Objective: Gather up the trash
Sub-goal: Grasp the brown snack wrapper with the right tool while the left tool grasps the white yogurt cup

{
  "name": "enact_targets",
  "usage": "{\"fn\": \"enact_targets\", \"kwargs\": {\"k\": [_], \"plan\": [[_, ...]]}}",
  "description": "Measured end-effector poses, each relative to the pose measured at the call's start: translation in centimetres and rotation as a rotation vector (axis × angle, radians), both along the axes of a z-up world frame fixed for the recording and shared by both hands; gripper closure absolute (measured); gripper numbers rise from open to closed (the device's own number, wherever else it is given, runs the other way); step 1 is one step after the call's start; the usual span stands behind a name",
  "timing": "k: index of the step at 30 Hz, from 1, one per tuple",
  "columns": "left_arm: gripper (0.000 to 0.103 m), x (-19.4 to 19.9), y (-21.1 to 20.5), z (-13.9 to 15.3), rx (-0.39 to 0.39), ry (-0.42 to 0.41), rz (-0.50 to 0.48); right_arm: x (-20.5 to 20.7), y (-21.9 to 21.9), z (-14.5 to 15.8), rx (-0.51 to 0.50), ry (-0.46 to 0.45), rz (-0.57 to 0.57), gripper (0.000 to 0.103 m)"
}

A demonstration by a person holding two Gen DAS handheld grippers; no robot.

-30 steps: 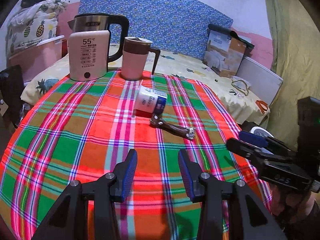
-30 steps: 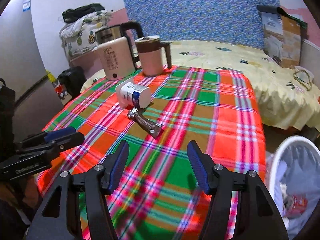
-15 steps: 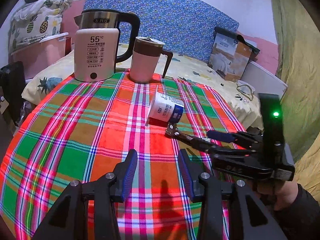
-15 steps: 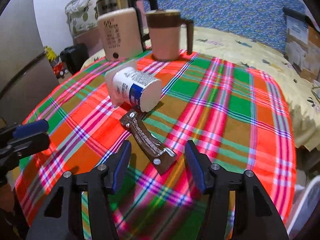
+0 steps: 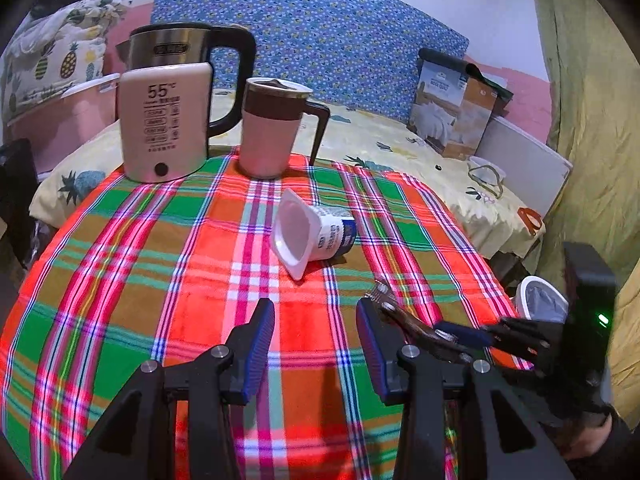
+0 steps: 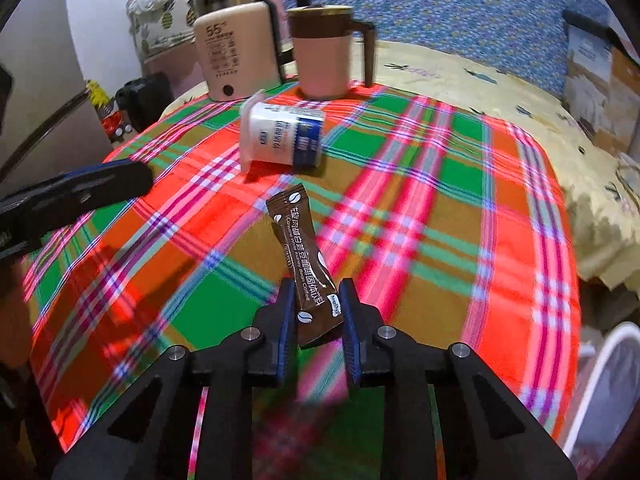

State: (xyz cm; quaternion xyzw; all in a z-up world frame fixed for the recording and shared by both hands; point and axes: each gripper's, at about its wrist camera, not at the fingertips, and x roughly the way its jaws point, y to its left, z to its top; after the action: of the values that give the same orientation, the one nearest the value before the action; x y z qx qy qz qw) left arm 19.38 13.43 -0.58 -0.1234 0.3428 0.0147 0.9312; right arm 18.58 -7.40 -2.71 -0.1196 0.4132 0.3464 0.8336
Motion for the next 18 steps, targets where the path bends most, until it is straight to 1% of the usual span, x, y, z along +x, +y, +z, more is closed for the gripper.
{"fn": "enact_targets", "kwargs": {"k": [4, 8, 15, 16, 17, 18], "plan": [[0.061, 2.0, -0.2, 0.1, 0.035, -0.015, -0.014, -0.1, -2.5, -0.1, 0.041, 0.025, -0.049, 0.079], [0.061, 4.7, -0.1, -0.6, 0.074, -0.011, -0.024, 0.3, -4.1, -0.1, 0.081, 0.046, -0.09, 0.079], [0.061, 8.2, 0.4, -2.4, 0.059, 0.033, -0.047, 0.9, -5.6, -0.4, 0.111, 0.065, -0.129, 0.079], [0.064, 8.4, 0.4, -2.5, 0.056, 0.037, -0.051, 1.0, -5.8, -0.4, 0.115, 0.065, -0.133, 0.079], [0.07, 8.8, 0.2, -2.7, 0.053, 0.043, -0.057, 1.1, -5.9, -0.5, 0.121, 0.067, -0.139, 0.079], [0.074, 9.1, 0.0, -2.8, 0.057, 0.048, -0.065, 1.1, -6.0, -0.4, 0.125, 0.068, -0.142, 0.079]]}}
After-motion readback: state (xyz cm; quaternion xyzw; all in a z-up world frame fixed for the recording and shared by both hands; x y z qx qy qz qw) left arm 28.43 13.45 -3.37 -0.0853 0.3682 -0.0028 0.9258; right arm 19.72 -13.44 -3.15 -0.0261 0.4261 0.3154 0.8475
